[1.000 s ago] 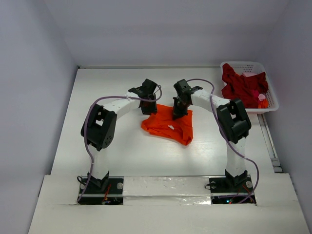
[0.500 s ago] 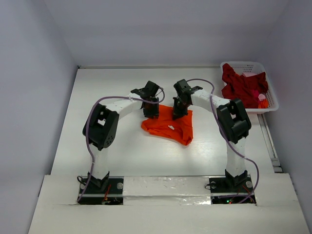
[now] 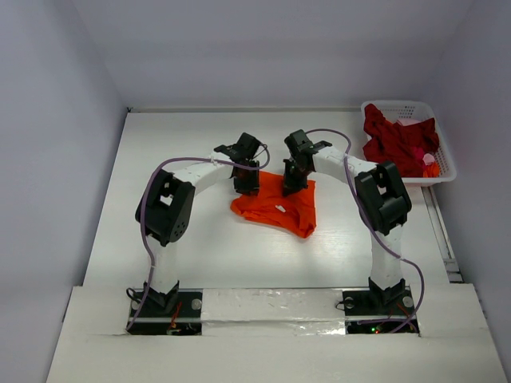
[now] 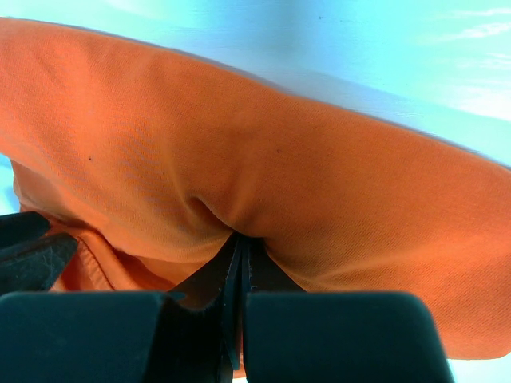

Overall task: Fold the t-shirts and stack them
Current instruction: Smooth out wrinkles on the folded tshirt

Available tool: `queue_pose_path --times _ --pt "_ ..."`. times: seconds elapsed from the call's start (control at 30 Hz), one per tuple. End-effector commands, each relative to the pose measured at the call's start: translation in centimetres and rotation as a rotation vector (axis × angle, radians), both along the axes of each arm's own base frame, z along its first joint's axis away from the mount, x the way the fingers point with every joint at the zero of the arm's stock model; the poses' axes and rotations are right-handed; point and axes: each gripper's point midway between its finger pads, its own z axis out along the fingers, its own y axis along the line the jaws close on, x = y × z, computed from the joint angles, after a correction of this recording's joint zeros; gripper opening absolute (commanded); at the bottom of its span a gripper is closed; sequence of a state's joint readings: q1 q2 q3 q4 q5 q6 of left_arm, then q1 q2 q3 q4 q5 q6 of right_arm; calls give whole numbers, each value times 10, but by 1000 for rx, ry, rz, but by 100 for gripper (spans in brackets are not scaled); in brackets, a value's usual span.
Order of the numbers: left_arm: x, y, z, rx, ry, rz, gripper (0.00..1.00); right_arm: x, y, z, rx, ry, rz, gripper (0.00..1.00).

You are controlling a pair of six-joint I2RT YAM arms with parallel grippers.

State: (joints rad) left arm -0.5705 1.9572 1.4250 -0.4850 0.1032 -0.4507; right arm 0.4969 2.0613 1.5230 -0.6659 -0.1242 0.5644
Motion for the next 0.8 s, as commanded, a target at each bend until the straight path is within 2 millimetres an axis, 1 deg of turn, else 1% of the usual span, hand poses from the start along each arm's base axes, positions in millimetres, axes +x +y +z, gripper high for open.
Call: queue_pose_path --times 0.0,0.03,0.13,0.17,0.2,0.3,0.47,0.53,0.77 --pt "3 -6 21 -6 -32 -23 27 0 -2 4 -7 -13 15 0" --pt "3 -7 23 -10 -37 -25 32 1 -1 4 -7 -16 14 0" --pt "5 -9 32 -23 -49 -27 43 1 -1 4 -5 -16 15 0" --pt "5 -9 34 -24 -51 -27 44 1 -2 3 -6 -14 15 0" --pt "3 -12 35 -24 -52 -39 44 0 -1 3 -5 -14 15 0" --pt "4 -12 37 -21 -56 -41 44 0 -2 2 -6 -11 15 0" --pt "3 -11 34 -13 -50 -39 39 0 -2 3 -5 -14 15 0" --pt "4 -10 33 -5 -52 -37 36 1 -1 4 -4 -16 17 0" --pt "5 -2 29 40 -50 -31 35 0 -1 3 -5 -14 15 0"
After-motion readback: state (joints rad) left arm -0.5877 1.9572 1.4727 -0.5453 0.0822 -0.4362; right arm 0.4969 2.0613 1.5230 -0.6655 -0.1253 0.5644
